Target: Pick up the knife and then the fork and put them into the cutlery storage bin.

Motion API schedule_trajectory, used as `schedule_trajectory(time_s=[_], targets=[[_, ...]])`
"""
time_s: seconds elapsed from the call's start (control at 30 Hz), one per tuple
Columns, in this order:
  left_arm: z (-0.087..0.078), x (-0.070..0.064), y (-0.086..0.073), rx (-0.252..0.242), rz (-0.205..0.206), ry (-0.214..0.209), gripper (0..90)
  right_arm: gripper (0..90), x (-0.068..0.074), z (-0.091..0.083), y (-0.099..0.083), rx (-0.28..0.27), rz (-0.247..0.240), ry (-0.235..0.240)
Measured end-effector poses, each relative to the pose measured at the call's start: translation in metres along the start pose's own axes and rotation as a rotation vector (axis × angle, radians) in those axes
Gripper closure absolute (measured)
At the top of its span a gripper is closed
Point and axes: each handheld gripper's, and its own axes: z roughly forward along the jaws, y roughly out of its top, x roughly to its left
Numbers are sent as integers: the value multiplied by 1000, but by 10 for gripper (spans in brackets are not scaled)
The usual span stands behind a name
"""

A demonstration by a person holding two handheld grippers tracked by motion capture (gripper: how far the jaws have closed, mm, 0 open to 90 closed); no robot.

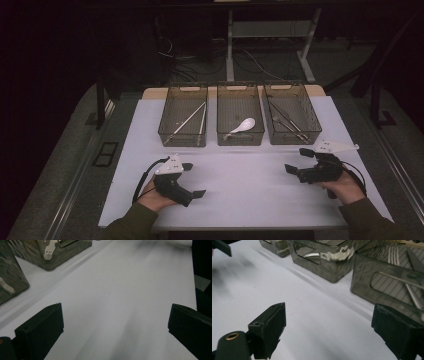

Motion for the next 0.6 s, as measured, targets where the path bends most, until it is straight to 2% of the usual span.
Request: schedule_trajectory(time_s=[0.3,0.33,0.6], targets=[[-1,0,0,-3,-4,4,0,121,9,-6,-19,-30,-1,-3],[-1,0,0,-1,-1,5,0,121,10,-8,-21,-24,8,0],[-1,0,0,-3,-3,6,0,122,17,-11,-32,-8,-18,3]])
